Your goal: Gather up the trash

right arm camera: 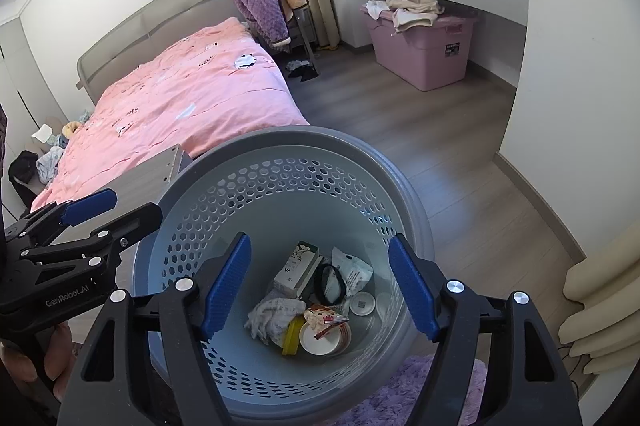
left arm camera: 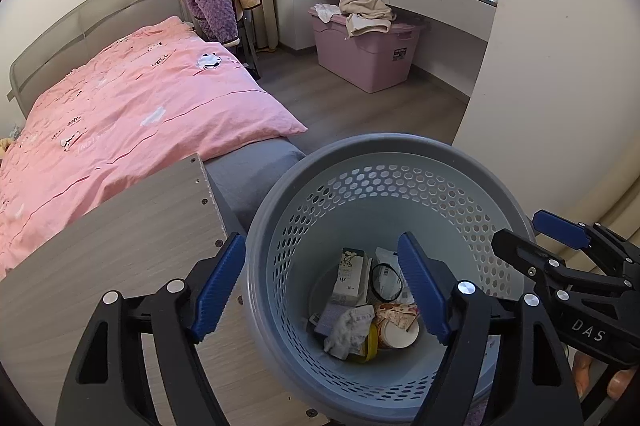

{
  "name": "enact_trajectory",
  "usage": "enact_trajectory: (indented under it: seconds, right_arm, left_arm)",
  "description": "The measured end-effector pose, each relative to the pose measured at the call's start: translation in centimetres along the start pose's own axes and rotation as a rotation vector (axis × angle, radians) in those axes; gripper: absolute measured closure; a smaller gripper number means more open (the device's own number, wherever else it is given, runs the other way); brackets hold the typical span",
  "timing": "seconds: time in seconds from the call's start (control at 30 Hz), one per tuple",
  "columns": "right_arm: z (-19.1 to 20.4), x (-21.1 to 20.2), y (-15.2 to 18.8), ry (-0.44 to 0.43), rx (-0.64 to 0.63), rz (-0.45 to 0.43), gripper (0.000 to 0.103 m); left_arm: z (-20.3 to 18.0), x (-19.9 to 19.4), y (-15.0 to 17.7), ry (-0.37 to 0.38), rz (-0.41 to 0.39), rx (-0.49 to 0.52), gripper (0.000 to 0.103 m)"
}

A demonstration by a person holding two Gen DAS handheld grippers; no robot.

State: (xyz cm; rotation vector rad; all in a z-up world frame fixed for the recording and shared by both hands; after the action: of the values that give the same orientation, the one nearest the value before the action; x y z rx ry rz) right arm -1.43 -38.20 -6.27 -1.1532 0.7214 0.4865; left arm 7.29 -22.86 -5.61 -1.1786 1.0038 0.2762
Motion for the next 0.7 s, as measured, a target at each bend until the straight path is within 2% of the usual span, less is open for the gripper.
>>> enact_trajectory:
  seconds: [0.7]
  right_arm:
    - [0.02, -0.05, 0.23, -0.001, 0.004, -0.001, 0.028]
  left_arm:
    - [0.29, -0.34, 0.06, -0.016, -0.004, -0.003, 0.024]
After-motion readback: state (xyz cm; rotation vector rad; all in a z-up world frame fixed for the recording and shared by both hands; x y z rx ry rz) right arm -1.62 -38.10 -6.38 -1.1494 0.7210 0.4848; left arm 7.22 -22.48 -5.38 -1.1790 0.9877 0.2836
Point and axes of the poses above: each gripper's, at about its wrist camera, not at the fingertips, and x roughly the way its jaws point, z to its left, y to its underside, the point moved 3 cm from there along x, roughly the way its jaws point
